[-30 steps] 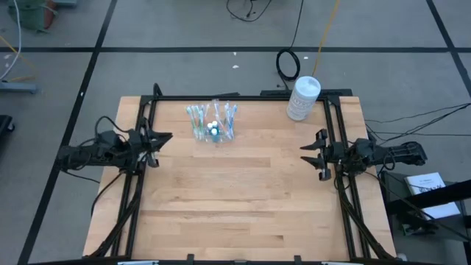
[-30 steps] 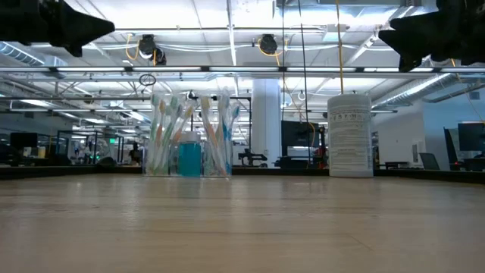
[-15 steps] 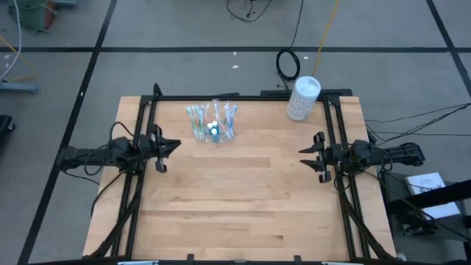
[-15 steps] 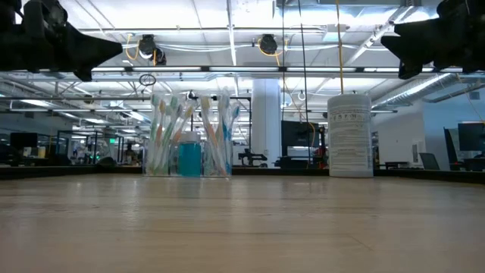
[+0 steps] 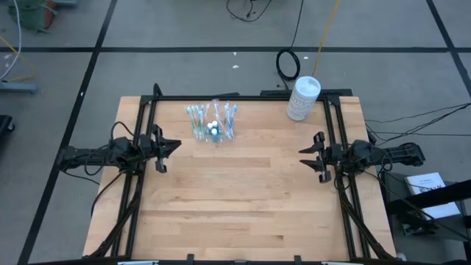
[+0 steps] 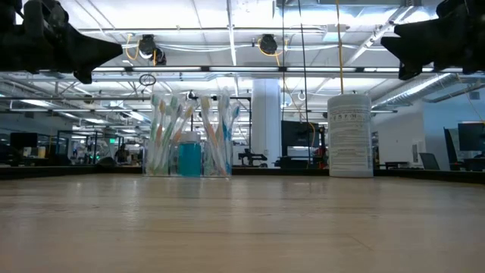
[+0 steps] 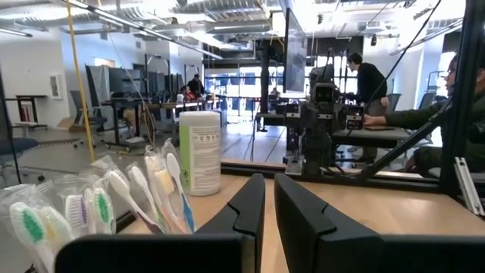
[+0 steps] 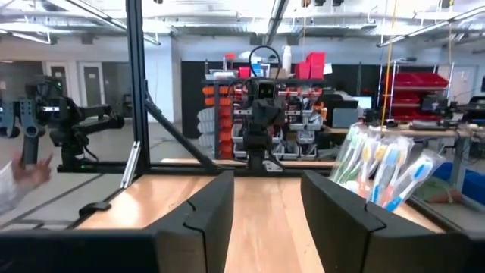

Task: Pick & Place toothbrushing station
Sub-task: Return to Home Position

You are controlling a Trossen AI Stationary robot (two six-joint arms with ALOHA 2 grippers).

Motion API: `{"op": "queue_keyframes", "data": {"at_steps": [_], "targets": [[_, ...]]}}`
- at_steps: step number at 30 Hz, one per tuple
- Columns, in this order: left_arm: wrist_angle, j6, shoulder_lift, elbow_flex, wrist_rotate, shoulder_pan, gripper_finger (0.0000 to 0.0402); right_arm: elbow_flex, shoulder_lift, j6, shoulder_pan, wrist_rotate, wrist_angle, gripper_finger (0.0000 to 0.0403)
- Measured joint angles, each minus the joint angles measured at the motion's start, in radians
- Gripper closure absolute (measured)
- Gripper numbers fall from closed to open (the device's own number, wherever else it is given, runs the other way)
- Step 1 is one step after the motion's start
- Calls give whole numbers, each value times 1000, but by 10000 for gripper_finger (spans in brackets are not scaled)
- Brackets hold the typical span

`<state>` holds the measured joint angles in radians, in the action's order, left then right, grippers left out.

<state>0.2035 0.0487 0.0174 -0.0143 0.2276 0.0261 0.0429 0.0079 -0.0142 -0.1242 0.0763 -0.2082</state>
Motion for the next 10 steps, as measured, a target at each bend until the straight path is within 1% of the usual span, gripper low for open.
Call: {"op": "queue_keyframes", "data": {"at_steps": [5, 10], "targets": [[0, 23, 0, 0, 0, 0, 362, -23, 0, -21, 0, 3, -41, 257], [1, 23, 0, 0, 0, 0, 362, -24, 0, -13, 0, 1, -21, 257]]}}
